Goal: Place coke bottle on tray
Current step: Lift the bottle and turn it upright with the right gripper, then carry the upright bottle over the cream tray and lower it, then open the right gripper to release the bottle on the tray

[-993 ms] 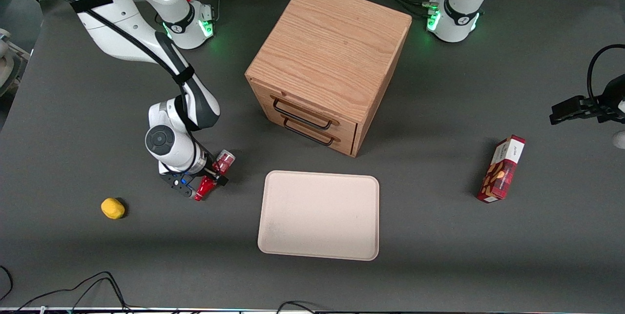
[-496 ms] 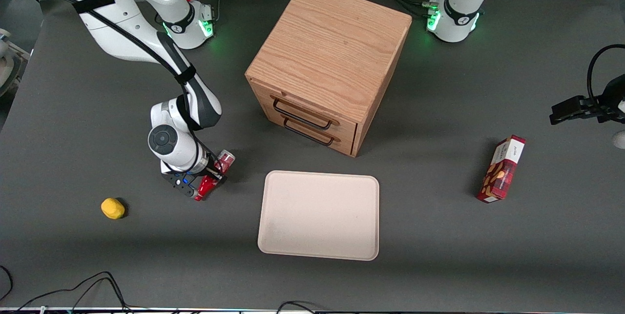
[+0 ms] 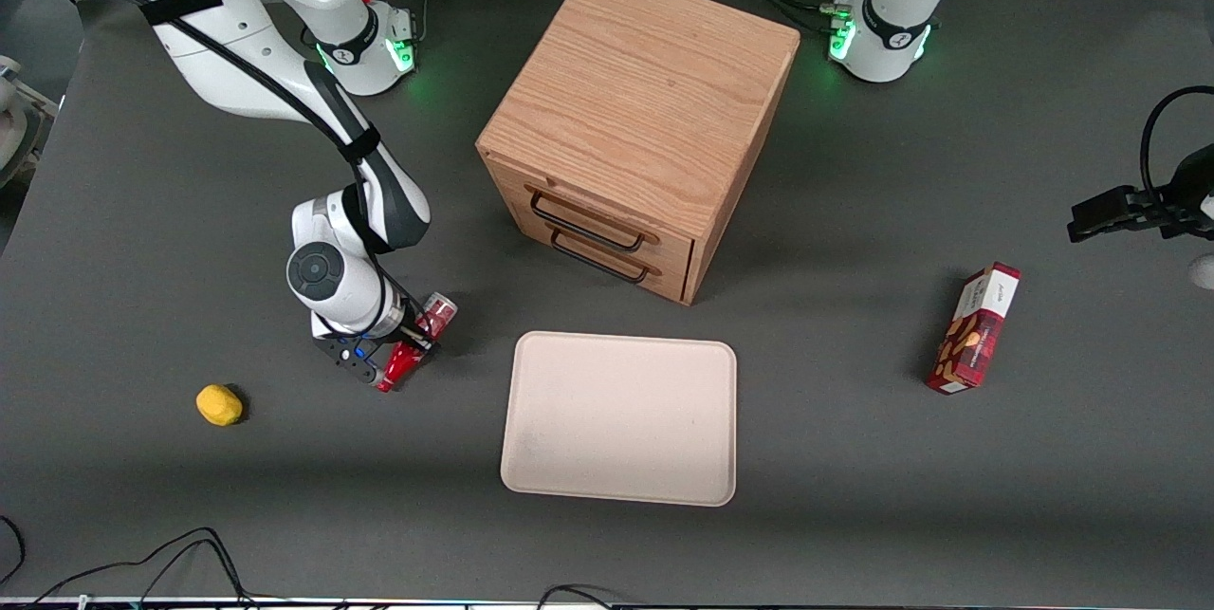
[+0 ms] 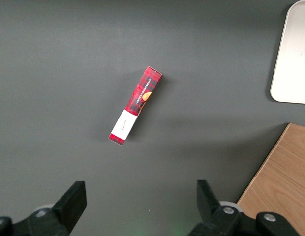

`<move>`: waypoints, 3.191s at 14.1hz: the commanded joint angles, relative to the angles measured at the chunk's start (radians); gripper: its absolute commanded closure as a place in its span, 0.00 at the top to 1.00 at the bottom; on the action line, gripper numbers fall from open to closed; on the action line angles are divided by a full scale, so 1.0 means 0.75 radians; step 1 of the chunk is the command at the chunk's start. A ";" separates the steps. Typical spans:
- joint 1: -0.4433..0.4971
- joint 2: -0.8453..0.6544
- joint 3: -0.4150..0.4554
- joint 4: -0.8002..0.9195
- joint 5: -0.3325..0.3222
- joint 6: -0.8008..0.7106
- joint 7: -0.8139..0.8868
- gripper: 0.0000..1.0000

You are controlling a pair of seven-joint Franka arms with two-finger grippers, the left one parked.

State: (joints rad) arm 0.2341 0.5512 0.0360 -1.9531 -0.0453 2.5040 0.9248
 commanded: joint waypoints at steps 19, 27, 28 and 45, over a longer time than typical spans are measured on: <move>0.086 0.080 -0.017 1.278 0.030 -1.383 -0.337 0.00; 0.236 0.529 -0.003 1.428 0.042 -0.846 -0.339 0.00; 0.240 0.574 -0.003 1.428 0.040 -0.746 -0.339 0.00; 0.287 0.799 -0.021 1.422 0.036 -0.485 -0.550 0.00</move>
State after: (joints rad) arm 0.4527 1.1283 0.0246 -0.9253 -0.0294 2.1502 0.5626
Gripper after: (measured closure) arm 0.449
